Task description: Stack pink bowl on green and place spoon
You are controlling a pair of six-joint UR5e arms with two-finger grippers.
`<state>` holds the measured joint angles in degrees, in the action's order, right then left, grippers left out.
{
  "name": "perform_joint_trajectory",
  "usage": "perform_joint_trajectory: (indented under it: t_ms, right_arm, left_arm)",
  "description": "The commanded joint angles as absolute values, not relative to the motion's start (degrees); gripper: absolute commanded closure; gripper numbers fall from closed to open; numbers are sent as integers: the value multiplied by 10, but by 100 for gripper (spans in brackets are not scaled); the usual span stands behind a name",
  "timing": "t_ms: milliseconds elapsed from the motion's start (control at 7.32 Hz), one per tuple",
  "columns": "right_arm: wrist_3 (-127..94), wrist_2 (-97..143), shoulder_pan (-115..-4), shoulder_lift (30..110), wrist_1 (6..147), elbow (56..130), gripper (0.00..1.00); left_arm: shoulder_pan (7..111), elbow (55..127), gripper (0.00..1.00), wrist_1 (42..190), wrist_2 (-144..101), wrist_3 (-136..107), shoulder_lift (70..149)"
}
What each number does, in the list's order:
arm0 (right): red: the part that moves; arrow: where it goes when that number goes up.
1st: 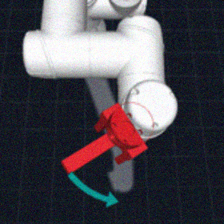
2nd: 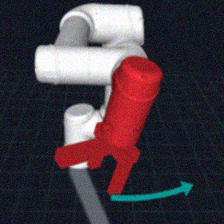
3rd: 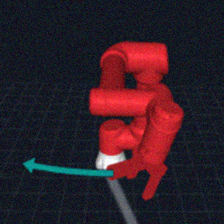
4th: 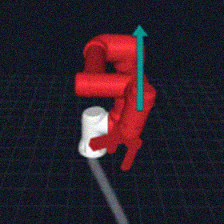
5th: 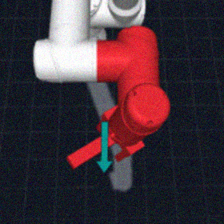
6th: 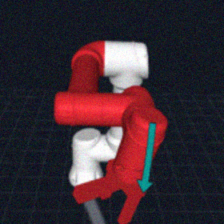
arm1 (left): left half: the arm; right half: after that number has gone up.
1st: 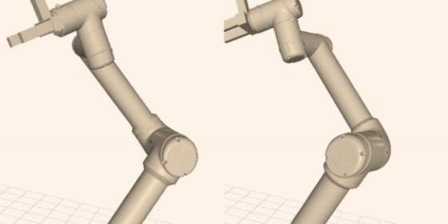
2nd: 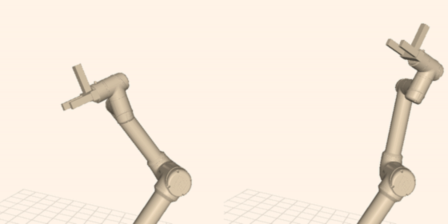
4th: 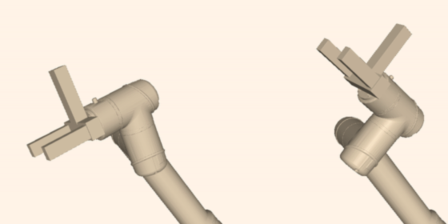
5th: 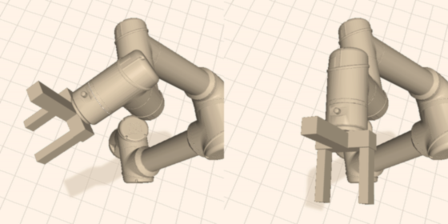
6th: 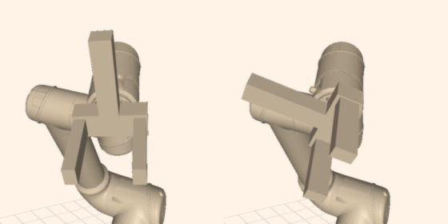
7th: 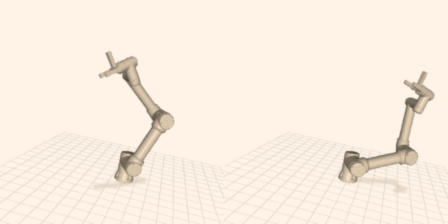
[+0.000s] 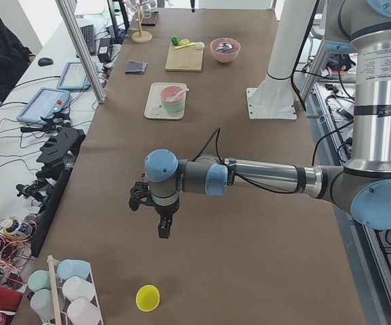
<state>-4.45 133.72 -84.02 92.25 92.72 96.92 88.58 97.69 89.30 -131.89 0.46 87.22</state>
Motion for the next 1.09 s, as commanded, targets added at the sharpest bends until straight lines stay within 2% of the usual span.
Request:
perform_joint_trajectory:
  t_ms: [0,957]
  right_arm:
    - [-42,1337,-840,923,927,970,0]
    - [-46,1337,-841,916,926,971,0]
  left_arm:
    - [885,976,2,894,-1319,-5,876]
    - [885,977,2,895,-1319,-4,879]
